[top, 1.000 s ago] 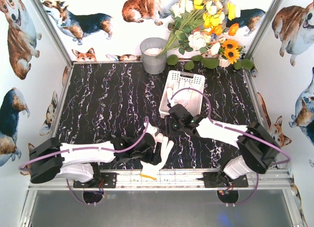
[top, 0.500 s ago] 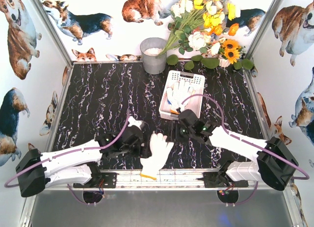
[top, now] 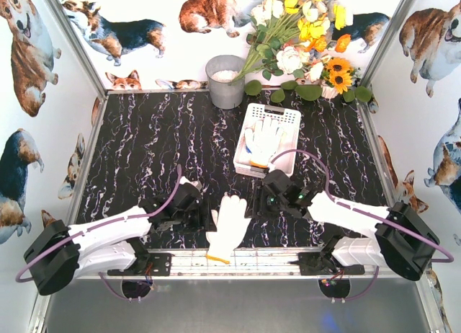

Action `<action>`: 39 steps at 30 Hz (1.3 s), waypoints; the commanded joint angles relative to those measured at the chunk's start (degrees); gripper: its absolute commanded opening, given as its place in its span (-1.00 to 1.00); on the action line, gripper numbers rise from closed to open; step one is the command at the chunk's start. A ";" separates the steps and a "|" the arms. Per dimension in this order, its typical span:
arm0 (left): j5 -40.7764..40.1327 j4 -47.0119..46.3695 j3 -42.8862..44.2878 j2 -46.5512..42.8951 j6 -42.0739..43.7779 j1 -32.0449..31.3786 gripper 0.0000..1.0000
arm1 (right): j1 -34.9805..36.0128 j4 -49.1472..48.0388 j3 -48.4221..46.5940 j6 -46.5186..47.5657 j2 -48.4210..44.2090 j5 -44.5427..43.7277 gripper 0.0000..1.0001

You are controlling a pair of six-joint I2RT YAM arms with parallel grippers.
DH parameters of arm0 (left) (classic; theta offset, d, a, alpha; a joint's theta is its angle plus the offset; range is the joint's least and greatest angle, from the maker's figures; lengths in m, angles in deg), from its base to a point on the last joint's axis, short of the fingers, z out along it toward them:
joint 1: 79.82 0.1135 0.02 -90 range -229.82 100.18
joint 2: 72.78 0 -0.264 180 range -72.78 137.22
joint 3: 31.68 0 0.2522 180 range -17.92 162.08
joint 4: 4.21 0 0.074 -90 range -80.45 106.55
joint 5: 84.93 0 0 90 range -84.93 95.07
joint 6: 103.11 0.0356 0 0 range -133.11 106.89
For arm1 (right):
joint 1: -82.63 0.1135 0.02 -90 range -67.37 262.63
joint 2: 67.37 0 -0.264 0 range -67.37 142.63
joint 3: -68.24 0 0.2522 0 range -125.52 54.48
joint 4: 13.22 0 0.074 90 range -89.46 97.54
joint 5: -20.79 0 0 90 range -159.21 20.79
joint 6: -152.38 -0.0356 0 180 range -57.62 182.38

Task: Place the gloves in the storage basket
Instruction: Pair the glove with the glove.

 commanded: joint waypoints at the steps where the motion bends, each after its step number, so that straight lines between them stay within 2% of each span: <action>1: 1.28 -3.45 -0.34 1.59 -0.80 0.50 0.17 | 0.63 -7.12 3.26 -3.89 1.10 0.55 -0.09; 5: 0.90 -6.00 -1.06 2.07 -2.01 0.51 -0.03 | 0.82 -11.58 4.77 -4.97 2.92 0.38 -0.19; 8: 0.51 -6.61 -1.12 2.76 -2.35 0.45 -0.19 | 0.81 -11.23 4.04 -3.48 5.04 -1.84 -0.38; 15: 0.59 -8.12 -1.05 3.25 -3.19 -0.18 -0.28 | -0.01 -6.54 -0.37 2.43 7.48 -8.36 -0.81; 19: -1.61 -6.28 -0.01 3.27 -2.99 -1.30 -0.15 | -2.87 -4.42 -3.91 7.42 9.65 -9.29 -0.91; 23: -3.39 -3.63 1.87 3.03 -1.99 -2.08 0.24 | -5.52 -5.32 -7.07 11.34 12.46 -8.15 -0.91; 27: -7.18 3.22 4.82 1.41 -0.95 -2.10 0.51 | -5.70 -4.49 -11.03 14.97 15.12 -8.34 -0.86; 30: -9.24 6.51 6.30 -1.13 -0.41 -2.05 0.61 | -5.70 -3.58 -12.74 16.08 15.86 -8.21 -0.70; 34: -11.01 9.82 9.36 -2.57 2.90 -2.10 0.62 | -5.62 -1.75 -13.63 16.73 13.86 -7.05 -0.36; 39: -12.25 13.23 16.08 -0.49 8.05 -2.10 0.52 | -5.61 3.41 -13.00 16.74 5.77 -8.09 -0.07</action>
